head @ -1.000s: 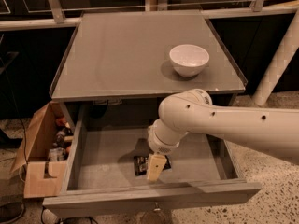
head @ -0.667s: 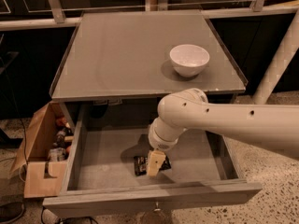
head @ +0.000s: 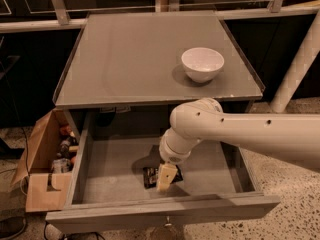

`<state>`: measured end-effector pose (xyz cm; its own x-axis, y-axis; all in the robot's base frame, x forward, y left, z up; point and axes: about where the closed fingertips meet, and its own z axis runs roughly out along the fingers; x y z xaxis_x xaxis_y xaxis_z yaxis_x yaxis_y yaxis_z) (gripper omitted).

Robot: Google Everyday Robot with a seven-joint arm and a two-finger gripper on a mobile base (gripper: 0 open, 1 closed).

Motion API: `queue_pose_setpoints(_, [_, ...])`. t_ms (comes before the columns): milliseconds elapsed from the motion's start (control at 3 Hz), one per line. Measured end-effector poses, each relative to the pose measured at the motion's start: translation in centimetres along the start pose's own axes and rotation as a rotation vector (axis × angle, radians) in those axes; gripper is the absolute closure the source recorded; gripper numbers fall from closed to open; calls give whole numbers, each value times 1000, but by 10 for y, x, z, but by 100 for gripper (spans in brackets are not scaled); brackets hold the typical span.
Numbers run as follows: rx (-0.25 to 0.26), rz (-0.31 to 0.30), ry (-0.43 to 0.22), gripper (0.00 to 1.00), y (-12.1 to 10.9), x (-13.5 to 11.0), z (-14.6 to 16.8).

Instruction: Pick rxbar chocolate from top drawer and place on counter

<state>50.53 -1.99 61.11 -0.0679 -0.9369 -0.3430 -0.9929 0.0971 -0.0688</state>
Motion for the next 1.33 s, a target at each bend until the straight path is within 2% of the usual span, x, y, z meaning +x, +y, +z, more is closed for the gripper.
queue_pose_setpoints(333, [-28,9,-18,0,7,1,13])
queue_pose_setpoints(667, [-28,9,-18,0,7,1,13])
queue_pose_setpoints(1000, [-28,8,-18,19,7,1,13])
queue_pose_setpoints(1333, [-28,8,-18,42,7,1,13])
